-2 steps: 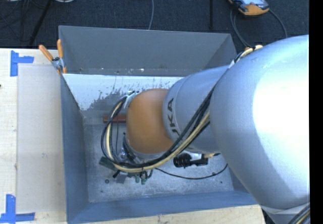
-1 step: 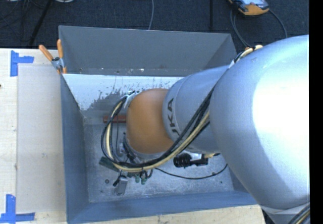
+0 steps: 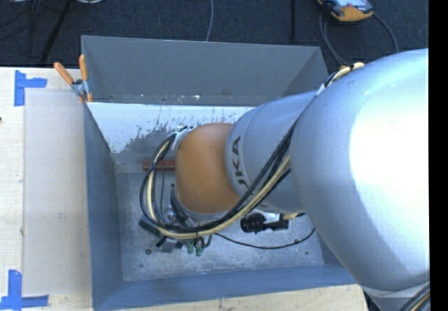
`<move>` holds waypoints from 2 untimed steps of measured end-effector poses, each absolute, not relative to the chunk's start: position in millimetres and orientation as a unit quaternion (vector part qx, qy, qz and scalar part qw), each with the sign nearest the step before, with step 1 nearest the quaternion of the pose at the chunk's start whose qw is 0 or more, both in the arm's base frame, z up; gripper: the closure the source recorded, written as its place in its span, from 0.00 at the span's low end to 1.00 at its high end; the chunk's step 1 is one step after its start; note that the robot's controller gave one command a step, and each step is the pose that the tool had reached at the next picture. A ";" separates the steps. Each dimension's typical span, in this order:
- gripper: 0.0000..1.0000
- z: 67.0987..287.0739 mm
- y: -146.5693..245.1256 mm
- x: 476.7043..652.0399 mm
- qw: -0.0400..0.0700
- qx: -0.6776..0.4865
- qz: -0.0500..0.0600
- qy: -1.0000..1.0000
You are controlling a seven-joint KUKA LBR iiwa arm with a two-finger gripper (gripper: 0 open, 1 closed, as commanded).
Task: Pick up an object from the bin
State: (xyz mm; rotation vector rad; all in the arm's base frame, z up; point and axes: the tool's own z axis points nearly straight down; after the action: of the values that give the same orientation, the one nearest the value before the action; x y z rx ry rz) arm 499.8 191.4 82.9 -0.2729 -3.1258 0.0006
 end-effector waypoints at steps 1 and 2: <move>1.00 82.9 191.5 499.8 0.002 -0.087 0.000 -0.996; 1.00 136.7 186.8 495.7 0.004 -0.087 0.001 -0.996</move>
Offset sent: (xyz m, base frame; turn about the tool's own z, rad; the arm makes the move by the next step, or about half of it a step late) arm -0.0054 -0.0086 0.1188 -0.0063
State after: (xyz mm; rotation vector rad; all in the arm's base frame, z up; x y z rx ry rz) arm 495.7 186.8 136.7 -0.2727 -3.1218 0.0037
